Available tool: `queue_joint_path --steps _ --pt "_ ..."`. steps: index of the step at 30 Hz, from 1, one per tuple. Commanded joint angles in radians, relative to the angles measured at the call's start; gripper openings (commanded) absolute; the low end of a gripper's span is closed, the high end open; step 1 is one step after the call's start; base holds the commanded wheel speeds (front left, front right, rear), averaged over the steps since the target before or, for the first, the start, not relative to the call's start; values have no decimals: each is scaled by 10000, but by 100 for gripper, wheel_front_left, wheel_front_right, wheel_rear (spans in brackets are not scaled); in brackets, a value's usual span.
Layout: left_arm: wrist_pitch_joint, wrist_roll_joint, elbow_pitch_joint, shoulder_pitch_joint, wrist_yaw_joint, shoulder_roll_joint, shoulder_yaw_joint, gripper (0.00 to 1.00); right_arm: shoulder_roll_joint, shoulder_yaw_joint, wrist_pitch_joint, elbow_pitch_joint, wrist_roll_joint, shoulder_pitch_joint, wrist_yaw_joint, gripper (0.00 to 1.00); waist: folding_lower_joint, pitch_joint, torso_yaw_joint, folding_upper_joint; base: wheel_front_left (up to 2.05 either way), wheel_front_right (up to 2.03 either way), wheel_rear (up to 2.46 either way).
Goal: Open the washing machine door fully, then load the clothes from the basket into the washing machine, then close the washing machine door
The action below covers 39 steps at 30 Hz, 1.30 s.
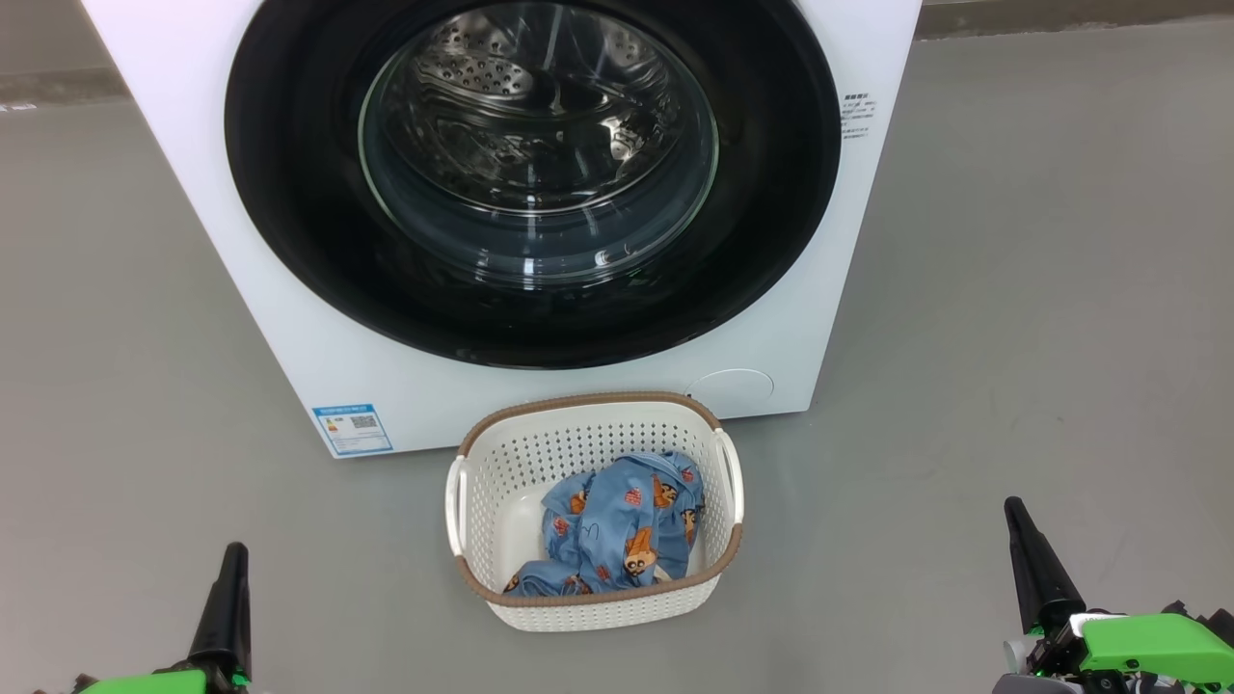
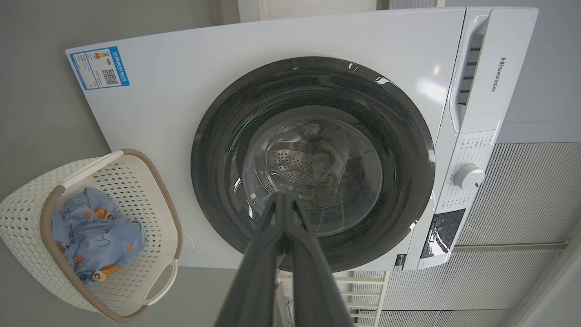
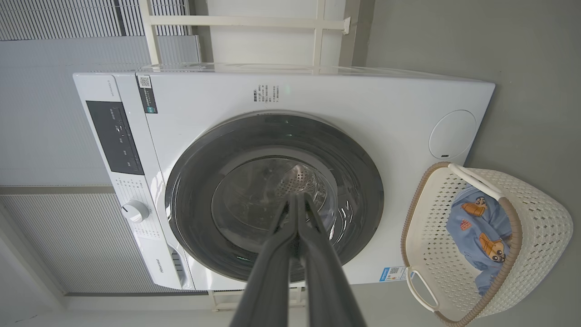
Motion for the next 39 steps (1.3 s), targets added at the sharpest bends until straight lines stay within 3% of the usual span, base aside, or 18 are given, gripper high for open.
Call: queue_joint_path --steps 1,11,12,22,27,39 --pt "72 40 -187 -404 -33 154 321 0 -96 238 72 -250 33 -411 -11 0 0 0 0 0 0 0 0" --pt "72 40 -187 -404 -33 154 321 0 -96 238 72 -250 33 -411 -11 0 0 0 0 0 0 0 0" --pt "0 0 3 -1 0 0 -2 100 0 1 0 1 -1 -1 0 100 0 0 0 0 0 0 0" --pt "-152 88 185 128 5 -100 -88 100 48 139 -149 245 -159 52 -1 100 23 -13 -6 0 0 0 0" --pt "-275 179 94 104 4 -58 -142 100 -11 264 -274 192 -302 -26 -1 100 3 6 -12 0 0 0 0" --pt "-672 614 -106 -17 0 143 -403 100 -273 758 -677 120 -891 -330 -2 100 0 33 -27 0 0 0 0"
